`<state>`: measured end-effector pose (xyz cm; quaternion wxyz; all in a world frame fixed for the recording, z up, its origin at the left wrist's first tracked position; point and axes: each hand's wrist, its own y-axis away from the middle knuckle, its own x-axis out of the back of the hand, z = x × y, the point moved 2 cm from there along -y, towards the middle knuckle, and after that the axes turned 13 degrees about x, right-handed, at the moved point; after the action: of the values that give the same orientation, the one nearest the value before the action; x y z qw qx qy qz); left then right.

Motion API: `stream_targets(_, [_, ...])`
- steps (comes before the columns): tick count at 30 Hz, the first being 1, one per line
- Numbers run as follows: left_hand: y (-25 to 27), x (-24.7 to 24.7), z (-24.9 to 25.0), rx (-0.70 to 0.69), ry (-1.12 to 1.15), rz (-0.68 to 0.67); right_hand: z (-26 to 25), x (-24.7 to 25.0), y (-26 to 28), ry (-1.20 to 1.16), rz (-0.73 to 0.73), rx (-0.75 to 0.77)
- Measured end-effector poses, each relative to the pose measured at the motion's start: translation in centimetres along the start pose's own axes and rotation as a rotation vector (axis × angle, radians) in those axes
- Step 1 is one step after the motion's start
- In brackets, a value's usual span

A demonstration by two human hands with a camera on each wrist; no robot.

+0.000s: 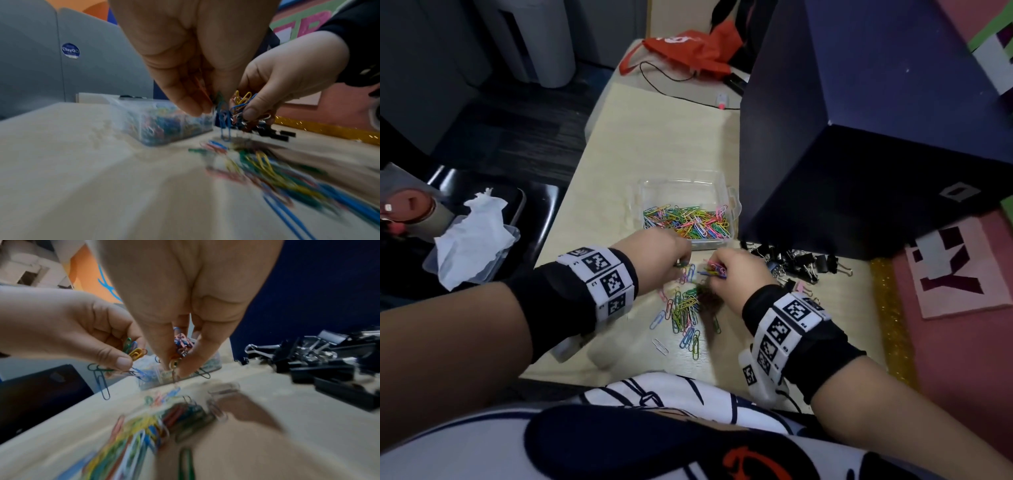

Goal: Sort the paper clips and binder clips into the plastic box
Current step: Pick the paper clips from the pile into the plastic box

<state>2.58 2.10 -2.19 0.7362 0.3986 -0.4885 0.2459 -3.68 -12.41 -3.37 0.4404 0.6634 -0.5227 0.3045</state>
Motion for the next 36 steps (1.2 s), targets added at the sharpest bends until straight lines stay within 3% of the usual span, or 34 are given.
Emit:
stream_targets(9, [-3.1,4.7,-2.1,0.030,0.112,0.213,-1.5,4.2,-4.3,-0.109,0.215,0.002])
stream_targets(13, [-3.7,3.5,-3.1,0.070,0.038,0.157,-1.0,4.2,-4.7,0.016,0.102,-0.049])
stream_targets(16, [-3.4,2.0,-3.0,0.029,-0.050,0.125,-0.8,3.4,-4.4,0.065,0.077,0.046])
stream_targets(19, [-2.8,0.5,-2.6,-0.019,-0.203,0.076,-0.6,2.1,-4.1,0.159,-0.055,0.165])
stream_targets(23, [-2.2,0.3,-3.4,-0.028,-0.279,0.087,0.3,2.3,-3.9,0.226,-0.106,0.141])
stream_targets(26, [-1.7,0.5,-3.6,-0.021,-0.258,0.099,0.3,2.7,-3.2,0.195,0.036,0.186])
stream_targets(28, [-1.4,0.9,-3.2,-0.070,-0.173,0.203,0.1,2.5,-2.5,0.141,0.123,0.238])
stream_targets(33, [0.5,-0.5,-1.9,-0.274,-0.071,0.254,0.4,-0.7,-1.6,0.093,-0.098,0.303])
stream_targets(36, [1.0,-2.5,-2.1,-0.162,-0.116,0.055,0.3,-2.8,-0.6,0.172,-0.249,0.363])
